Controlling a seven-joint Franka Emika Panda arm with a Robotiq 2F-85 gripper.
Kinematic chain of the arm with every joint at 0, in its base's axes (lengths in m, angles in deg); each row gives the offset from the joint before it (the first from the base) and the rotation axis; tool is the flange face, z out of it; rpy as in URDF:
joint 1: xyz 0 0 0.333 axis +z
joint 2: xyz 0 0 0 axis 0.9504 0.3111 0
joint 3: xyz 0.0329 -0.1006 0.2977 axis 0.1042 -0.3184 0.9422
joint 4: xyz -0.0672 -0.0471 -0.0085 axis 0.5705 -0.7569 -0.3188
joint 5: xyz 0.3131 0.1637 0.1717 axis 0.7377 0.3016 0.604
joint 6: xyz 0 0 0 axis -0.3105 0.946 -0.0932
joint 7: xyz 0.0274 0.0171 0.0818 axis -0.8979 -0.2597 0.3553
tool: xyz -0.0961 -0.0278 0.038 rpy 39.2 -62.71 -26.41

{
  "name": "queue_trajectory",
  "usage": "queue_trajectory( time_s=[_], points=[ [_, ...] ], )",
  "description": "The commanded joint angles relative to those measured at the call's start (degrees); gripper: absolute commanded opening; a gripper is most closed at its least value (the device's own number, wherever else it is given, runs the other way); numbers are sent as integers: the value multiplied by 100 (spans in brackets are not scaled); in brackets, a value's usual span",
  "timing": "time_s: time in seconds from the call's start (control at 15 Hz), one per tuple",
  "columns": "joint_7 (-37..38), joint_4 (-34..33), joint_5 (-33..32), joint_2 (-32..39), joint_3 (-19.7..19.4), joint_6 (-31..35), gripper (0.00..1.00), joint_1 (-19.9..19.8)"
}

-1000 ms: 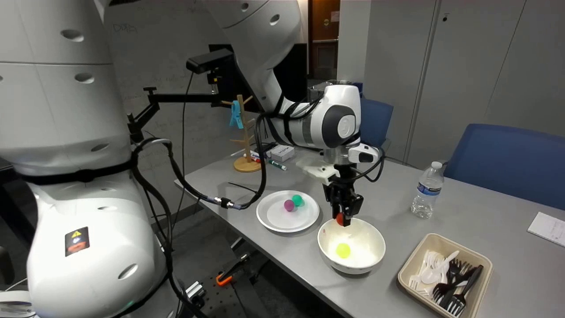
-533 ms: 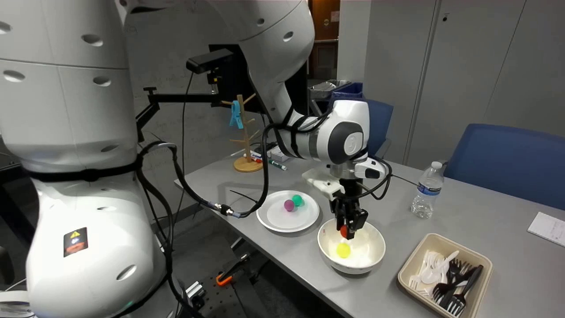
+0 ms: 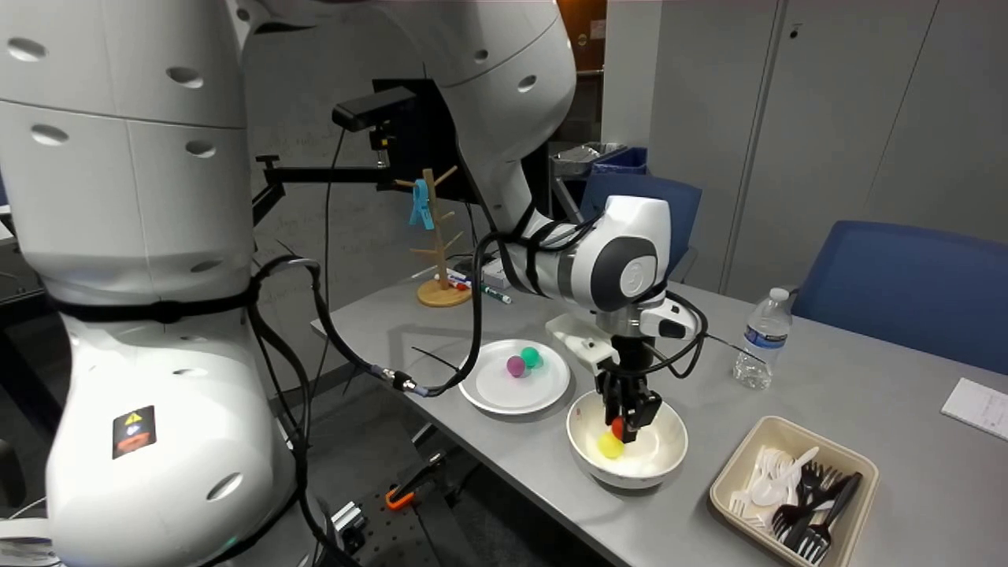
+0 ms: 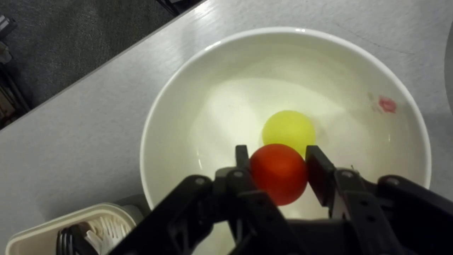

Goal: Pick the red ball and put it in the bowl

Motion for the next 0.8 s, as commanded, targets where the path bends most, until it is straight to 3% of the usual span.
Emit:
queue_trajectory(
  time_s=[0.0,0.27,0.33,0.4,0.47,0.73],
  points=[
    [-144,-19,261,125,-54,196,18,-14],
    [-155,-21,418,165,-55,209,18,-15],
    [-183,-19,486,169,-39,209,35,-26],
    [-188,-20,533,174,-37,206,68,-26],
    [-197,-21,578,175,-33,208,69,-28],
    [-217,-21,715,187,-26,214,99,-31]
  ],
)
